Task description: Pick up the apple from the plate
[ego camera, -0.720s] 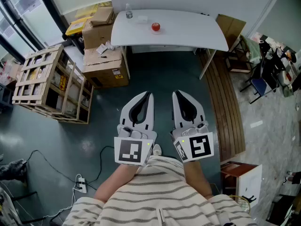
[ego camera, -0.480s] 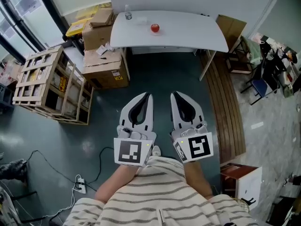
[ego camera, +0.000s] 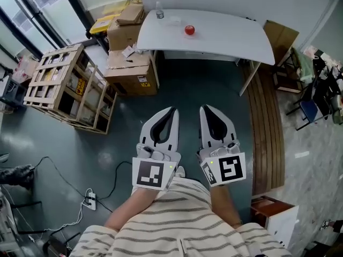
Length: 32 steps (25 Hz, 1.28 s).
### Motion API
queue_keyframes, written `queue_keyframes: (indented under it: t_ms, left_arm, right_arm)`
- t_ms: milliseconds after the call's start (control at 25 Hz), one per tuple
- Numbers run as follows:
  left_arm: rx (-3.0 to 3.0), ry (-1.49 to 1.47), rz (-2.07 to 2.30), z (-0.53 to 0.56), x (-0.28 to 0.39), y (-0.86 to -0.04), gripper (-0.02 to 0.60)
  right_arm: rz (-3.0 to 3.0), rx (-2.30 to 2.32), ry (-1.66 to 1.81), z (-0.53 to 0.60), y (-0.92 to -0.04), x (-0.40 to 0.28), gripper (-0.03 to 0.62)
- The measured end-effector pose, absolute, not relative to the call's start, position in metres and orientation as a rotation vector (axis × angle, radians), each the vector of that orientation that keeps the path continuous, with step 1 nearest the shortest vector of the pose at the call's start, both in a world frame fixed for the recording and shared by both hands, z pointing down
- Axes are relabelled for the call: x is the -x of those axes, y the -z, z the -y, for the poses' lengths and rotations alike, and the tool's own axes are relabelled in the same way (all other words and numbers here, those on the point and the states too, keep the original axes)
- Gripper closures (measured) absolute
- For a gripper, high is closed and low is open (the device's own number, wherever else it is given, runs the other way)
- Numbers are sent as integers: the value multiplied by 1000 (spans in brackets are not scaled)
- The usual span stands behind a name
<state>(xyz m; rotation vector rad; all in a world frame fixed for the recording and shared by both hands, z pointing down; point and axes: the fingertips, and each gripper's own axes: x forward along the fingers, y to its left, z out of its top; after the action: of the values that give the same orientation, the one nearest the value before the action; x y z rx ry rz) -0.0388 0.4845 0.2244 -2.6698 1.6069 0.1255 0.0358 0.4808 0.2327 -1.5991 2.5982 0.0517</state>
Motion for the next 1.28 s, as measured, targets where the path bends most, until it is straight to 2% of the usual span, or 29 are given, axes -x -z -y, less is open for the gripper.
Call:
queue_keyframes:
  t_ms: [480,880,1280]
  left_arm:
    - [2691,-90,-1668,-402,54,-261,577]
    - [2682,-177,-1648,-274,86,-245,577]
    - [2776,-201,-1658,-171,105,-266,577]
  right_arm:
    - [-2644,1628,33,-397,-265,-31,592]
    - [-2646,1654,-39,-273,-247,-1,592]
    - [-2706,1667,-50,-198,-237,28,592]
